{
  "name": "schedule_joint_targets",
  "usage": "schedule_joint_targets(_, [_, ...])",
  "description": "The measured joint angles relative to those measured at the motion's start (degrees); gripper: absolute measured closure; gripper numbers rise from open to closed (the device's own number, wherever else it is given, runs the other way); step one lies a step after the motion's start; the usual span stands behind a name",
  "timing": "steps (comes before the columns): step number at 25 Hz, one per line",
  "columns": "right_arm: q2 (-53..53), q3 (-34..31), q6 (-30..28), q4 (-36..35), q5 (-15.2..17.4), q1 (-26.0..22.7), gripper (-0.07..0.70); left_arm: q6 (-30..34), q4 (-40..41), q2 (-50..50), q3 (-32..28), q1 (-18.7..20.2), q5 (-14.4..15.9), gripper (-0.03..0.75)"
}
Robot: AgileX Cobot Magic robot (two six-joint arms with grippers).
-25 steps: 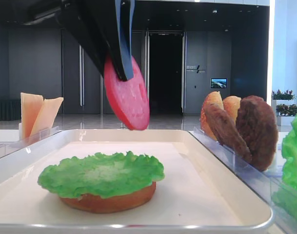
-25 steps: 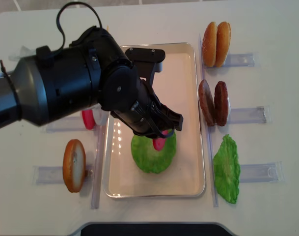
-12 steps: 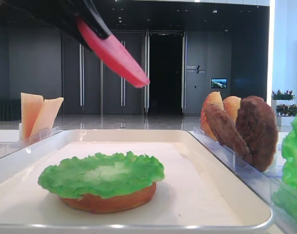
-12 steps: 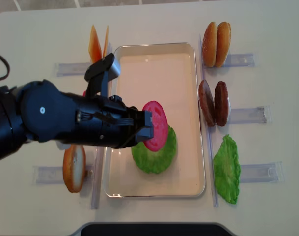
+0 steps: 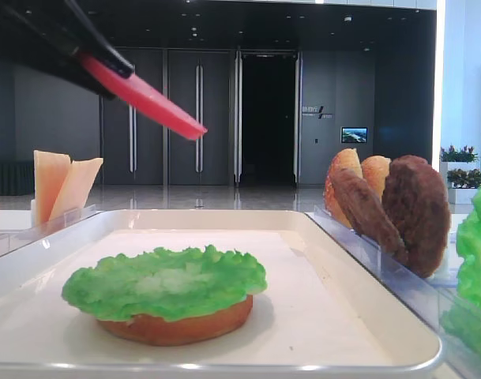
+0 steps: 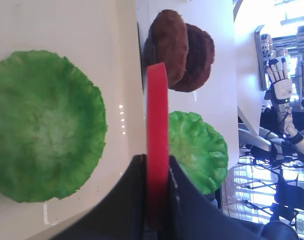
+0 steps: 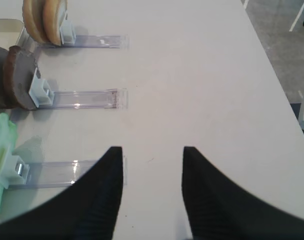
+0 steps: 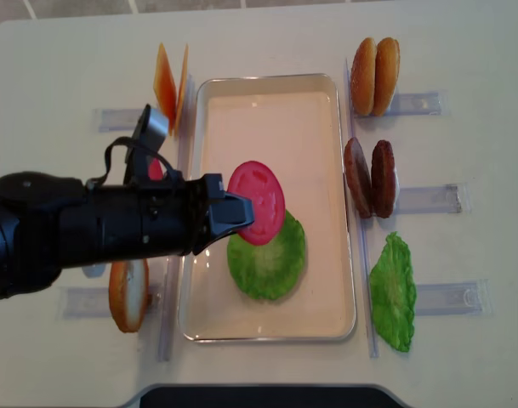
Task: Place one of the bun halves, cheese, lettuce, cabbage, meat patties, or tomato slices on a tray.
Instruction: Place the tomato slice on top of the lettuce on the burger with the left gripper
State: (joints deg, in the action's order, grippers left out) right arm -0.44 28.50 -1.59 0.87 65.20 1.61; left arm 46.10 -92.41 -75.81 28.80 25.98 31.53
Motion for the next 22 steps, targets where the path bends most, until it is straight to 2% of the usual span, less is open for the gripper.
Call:
schedule_joint_targets(3, [0.0,0.0,0.0,0.0,0.0,0.0,0.328,3.1,-0.6,-0.1,-1.9,-2.6,3.3,0.671])
schedule_joint_targets(9, [0.0,0.0,0.0,0.0,0.0,0.0,0.328,8.3,-3.5,-4.5,-1.9,-2.8,7.0,0.671])
schedule_joint_targets(14, [0.0,0.0,0.0,0.0,0.0,0.0,0.328,13.6,-4.7,-10.3,-1.9,-2.8,8.6,0.671])
schedule_joint_targets(22, [0.0,0.0,0.1,0.0,0.0,0.0,0.328,17.1,-5.1,-14.2,-1.5,-2.8,9.3,0.671])
